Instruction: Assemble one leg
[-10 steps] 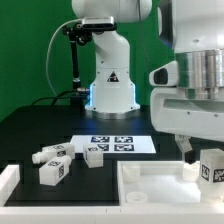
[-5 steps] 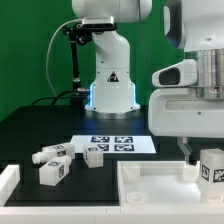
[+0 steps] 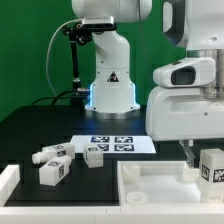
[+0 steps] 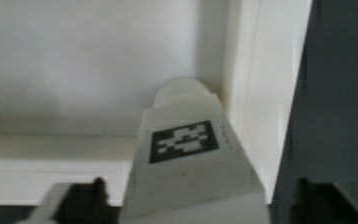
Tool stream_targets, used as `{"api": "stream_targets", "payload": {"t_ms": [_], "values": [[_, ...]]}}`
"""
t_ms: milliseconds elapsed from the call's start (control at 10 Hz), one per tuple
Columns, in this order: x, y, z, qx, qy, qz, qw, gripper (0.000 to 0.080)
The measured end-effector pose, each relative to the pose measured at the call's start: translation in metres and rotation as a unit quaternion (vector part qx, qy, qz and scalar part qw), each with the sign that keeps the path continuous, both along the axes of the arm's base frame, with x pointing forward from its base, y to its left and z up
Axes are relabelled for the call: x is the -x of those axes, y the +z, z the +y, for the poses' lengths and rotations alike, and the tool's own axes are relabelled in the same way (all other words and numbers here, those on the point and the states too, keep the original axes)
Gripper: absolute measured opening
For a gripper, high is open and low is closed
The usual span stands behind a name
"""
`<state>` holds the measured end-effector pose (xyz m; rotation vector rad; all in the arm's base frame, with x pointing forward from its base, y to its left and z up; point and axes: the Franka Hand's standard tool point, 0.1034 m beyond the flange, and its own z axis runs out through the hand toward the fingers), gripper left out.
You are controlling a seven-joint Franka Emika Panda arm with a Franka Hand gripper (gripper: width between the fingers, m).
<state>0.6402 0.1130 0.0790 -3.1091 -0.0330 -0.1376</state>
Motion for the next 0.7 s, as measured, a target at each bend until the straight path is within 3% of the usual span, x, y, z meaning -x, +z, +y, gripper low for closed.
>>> {"api": "stream_targets", "payload": {"t_ms": [100, 200, 400, 500, 700], "values": [[0.0000, 0.0001, 0.0001, -0.003, -0.027, 0.001, 1.000, 0.0417], [0.0000, 0.0001, 0.0000, -0.006, -0.066, 0.002, 0.998, 0.0285], [0.0001, 0.0000, -0.0005, -0.016, -0.181, 0.006, 0.983, 0.0285], [0.0008, 0.0001, -0.0004, -0.022, -0.291, 0.011, 0.956, 0.0285], [0.0004, -0.0018, -0.0006, -0.041, -0.482, 0.014, 0.875, 0.0285]]}}
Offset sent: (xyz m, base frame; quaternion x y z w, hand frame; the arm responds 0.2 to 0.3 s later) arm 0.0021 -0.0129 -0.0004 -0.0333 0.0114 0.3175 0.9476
